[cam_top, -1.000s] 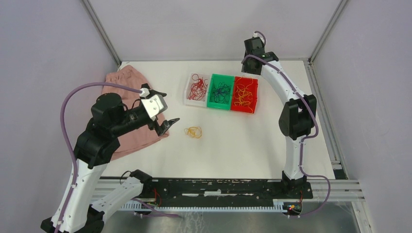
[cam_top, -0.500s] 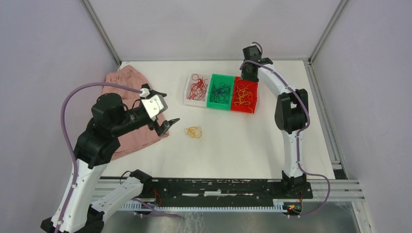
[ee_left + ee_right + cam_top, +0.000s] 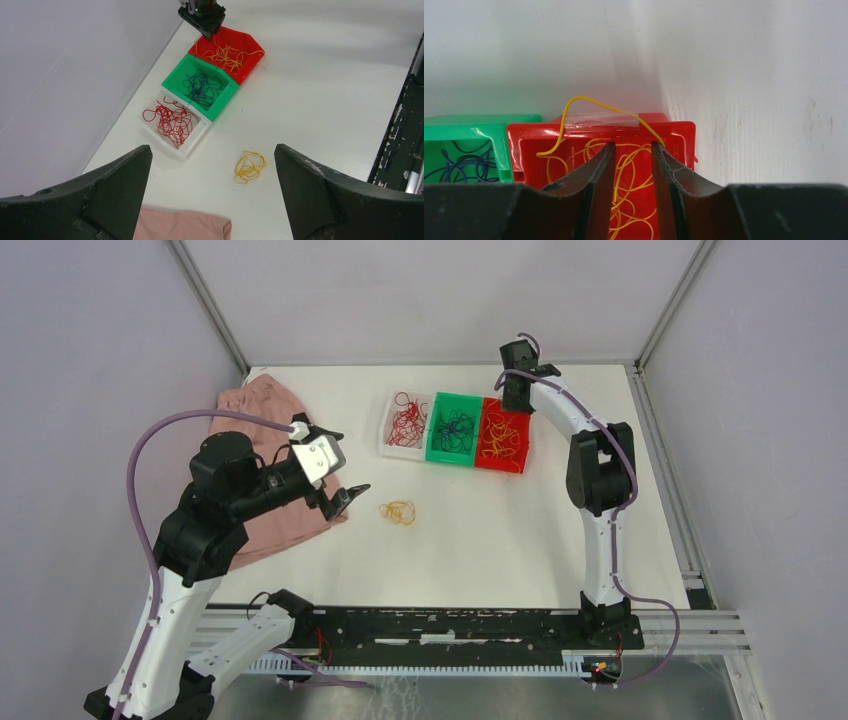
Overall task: Untangle the cables
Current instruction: Place the cable in the bin.
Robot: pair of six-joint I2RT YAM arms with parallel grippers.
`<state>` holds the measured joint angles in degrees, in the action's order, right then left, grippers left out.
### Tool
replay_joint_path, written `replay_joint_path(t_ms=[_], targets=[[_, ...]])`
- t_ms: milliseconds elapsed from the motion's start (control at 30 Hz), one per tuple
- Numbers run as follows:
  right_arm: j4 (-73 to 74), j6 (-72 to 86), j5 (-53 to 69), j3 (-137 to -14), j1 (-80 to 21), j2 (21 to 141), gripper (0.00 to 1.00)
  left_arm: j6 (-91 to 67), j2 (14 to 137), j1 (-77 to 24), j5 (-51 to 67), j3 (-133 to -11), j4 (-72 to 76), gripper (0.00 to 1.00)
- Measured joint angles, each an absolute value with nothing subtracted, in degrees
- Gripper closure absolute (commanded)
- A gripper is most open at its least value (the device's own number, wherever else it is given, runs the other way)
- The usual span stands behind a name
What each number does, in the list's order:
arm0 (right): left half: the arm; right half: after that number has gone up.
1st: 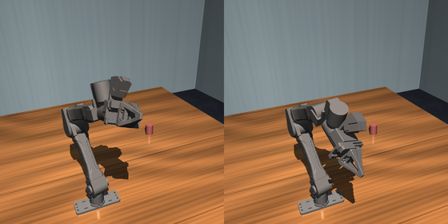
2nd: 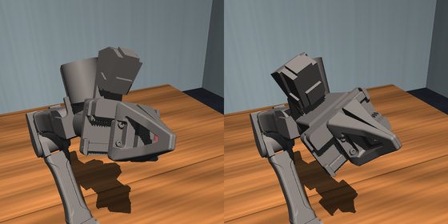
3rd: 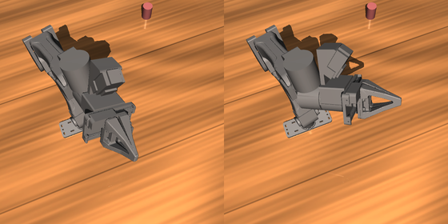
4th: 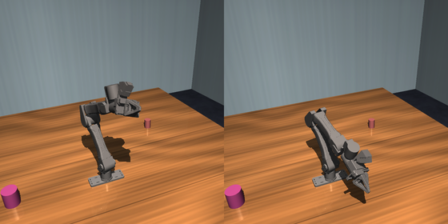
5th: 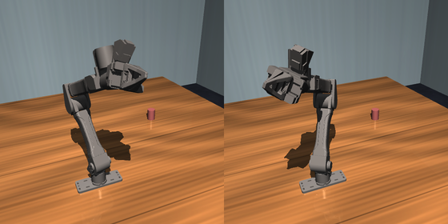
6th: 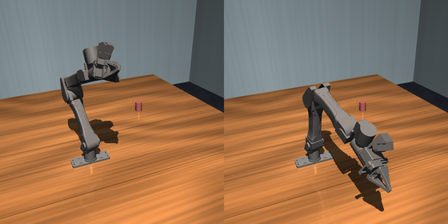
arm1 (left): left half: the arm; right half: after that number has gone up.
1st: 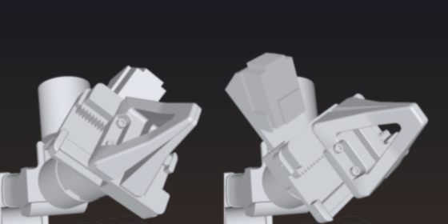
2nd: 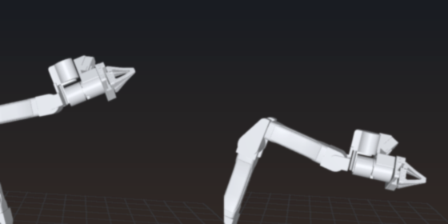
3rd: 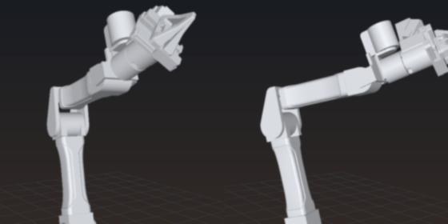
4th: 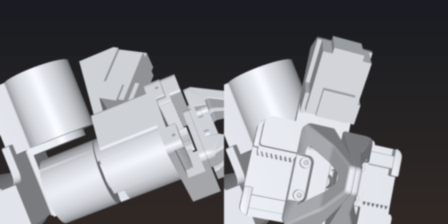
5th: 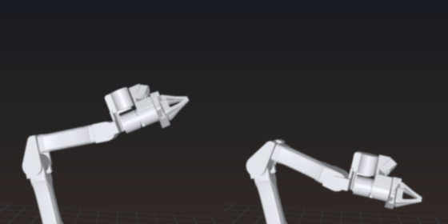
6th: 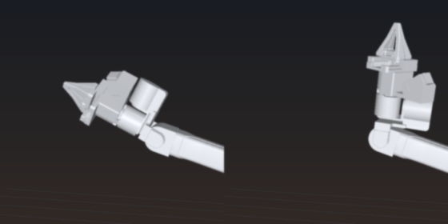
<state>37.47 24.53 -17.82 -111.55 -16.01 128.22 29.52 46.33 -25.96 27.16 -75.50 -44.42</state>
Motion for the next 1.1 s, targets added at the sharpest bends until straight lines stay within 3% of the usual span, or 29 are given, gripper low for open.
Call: replay_joint_path(t_ms=[867, 933, 1100], targets=[[37.1, 24.3, -20.2, -109.1, -16.0, 126.5, 0.70, 29.6, 46.3, -26.0, 27.1, -75.5, -44.4, 0.01], [37.3, 24.3, -20.2, -109.1, -16.1, 126.6, 0.75, 29.6, 46.4, -26.0, 27.1, -75.5, -44.4, 0.01], [37.4, 24.7, -20.7, -109.1, -16.2, 126.7, 0.99, 29.6, 46.4, -26.0, 27.1, -75.5, -44.4, 0.01]])
